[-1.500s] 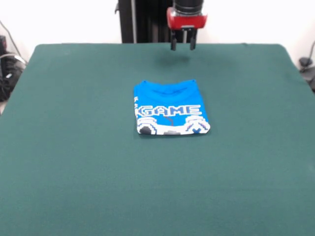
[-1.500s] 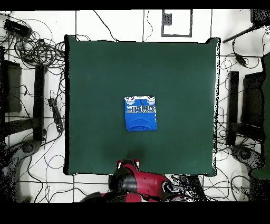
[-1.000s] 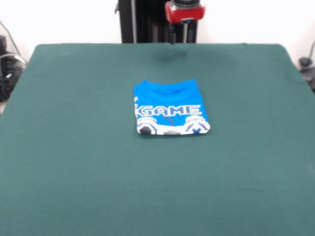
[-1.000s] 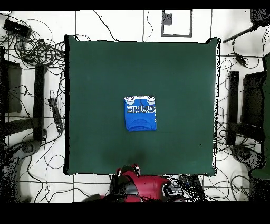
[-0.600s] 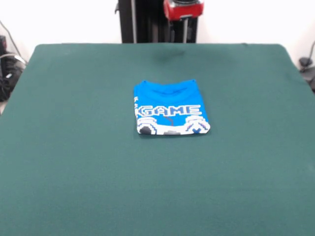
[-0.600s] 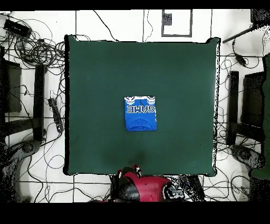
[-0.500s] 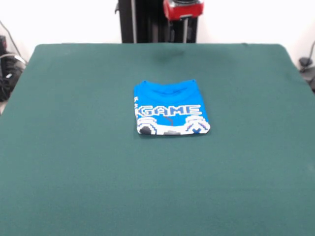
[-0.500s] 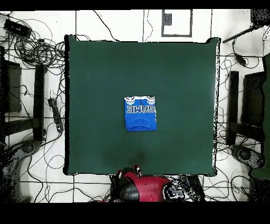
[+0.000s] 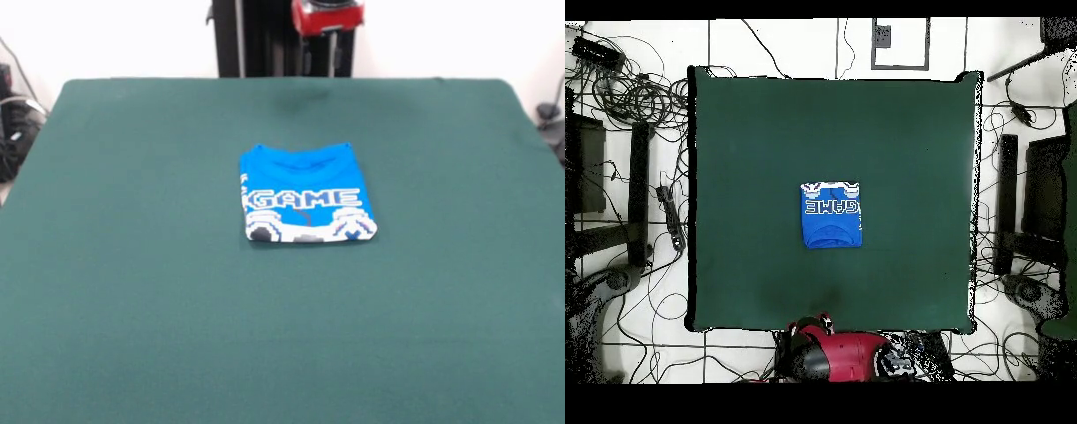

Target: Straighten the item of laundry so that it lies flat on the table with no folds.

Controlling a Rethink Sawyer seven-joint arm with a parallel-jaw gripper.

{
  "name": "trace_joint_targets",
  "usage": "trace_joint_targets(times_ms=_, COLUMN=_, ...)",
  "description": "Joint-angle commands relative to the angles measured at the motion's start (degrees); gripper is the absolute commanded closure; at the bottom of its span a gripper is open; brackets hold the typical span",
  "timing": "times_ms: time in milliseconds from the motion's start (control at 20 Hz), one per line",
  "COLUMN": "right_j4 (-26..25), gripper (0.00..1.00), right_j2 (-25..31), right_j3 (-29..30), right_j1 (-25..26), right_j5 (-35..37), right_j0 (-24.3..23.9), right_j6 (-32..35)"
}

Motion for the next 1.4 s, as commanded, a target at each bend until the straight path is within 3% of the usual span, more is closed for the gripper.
trace_joint_targets(times_ms=50, right_j4=2.0, gripper=0.00, right_j2=5.2, right_j3=-10.0, right_j1=2.3, right_j5=5.9, right_j0=2.3, right_j6=5.7)
trace_joint_targets(times_ms=850, right_j4=4.3, gripper=0.00, right_j2=6.4, right_j3=-15.4, right_j1=2.0, right_j5=11.4, right_j0=4.7, right_j6=6.5)
trace_joint_targets(times_ms=1400, right_j4=3.5, gripper=0.00, right_j2=8.9, right_j3=-20.9, right_j1=2.7, right_j5=16.8, right_j0=3.5, right_j6=4.6)
